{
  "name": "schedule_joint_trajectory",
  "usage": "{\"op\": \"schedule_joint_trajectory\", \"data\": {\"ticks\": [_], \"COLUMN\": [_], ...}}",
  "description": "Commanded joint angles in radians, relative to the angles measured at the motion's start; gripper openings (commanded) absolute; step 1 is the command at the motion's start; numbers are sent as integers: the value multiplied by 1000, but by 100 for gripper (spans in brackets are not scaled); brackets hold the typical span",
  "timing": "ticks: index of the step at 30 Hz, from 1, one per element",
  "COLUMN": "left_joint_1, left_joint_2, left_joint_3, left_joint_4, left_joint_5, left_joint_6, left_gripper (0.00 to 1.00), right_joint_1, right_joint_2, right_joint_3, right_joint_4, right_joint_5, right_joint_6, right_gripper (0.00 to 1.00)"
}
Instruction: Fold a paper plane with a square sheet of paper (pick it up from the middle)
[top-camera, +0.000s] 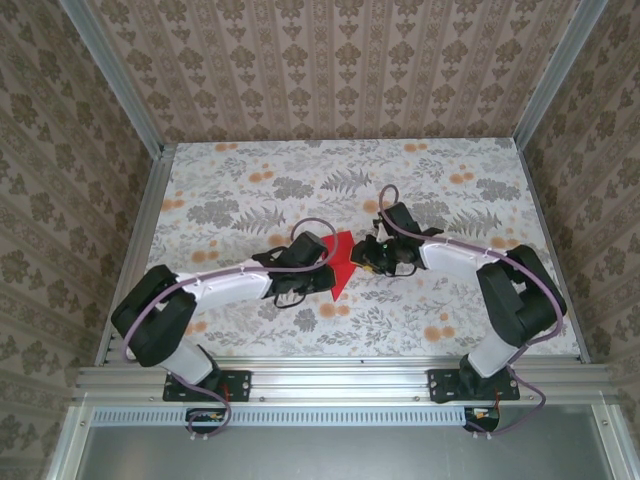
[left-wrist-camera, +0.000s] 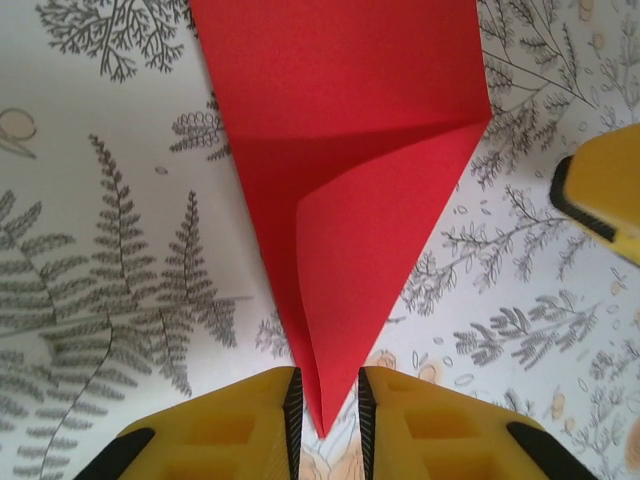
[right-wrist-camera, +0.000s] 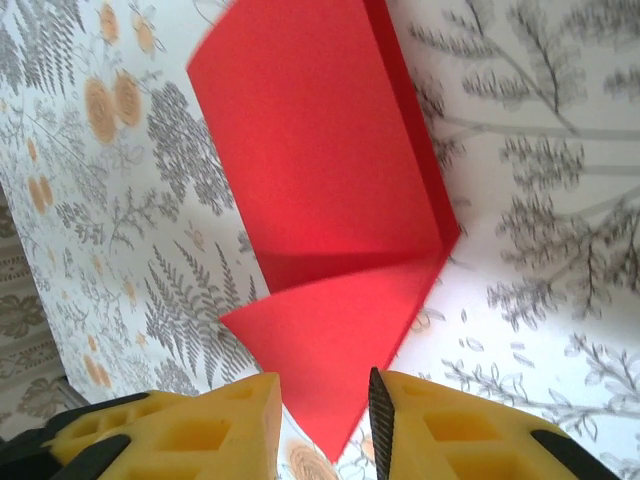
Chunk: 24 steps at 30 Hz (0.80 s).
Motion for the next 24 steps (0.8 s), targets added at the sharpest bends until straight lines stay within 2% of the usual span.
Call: {"op": "schedule_joint_trajectory", "data": {"ticks": [1, 5, 12, 17, 20, 24], "left_joint_1": [6, 8, 9, 7, 2, -7], "left_joint_2": [24, 43, 54, 44, 36, 25], "left_joint_3": [49, 68, 87, 87, 73, 54], "left_joint_4": [24, 5, -27, -36, -12, 19], "left_joint_5": [-48, -79, -92, -81, -61, -56], "left_joint_6": [0, 1, 10, 24, 39, 43], "left_gripper": [25, 25, 25, 26, 28, 32], "right_joint_1": [-7, -7, -7, -8, -9, -8], "right_joint_2": [75, 186, 330, 302, 235, 126], "right_joint_3": [86, 185, 323, 292, 216, 109], "right_joint_4": [-67, -80, -172, -239, -261, -210], "right_joint_5": [24, 18, 78, 191, 256, 241], "right_joint_6": [-85, -118, -147, -118, -48, 41], "right_gripper": [30, 28, 28, 28, 28, 29]}}
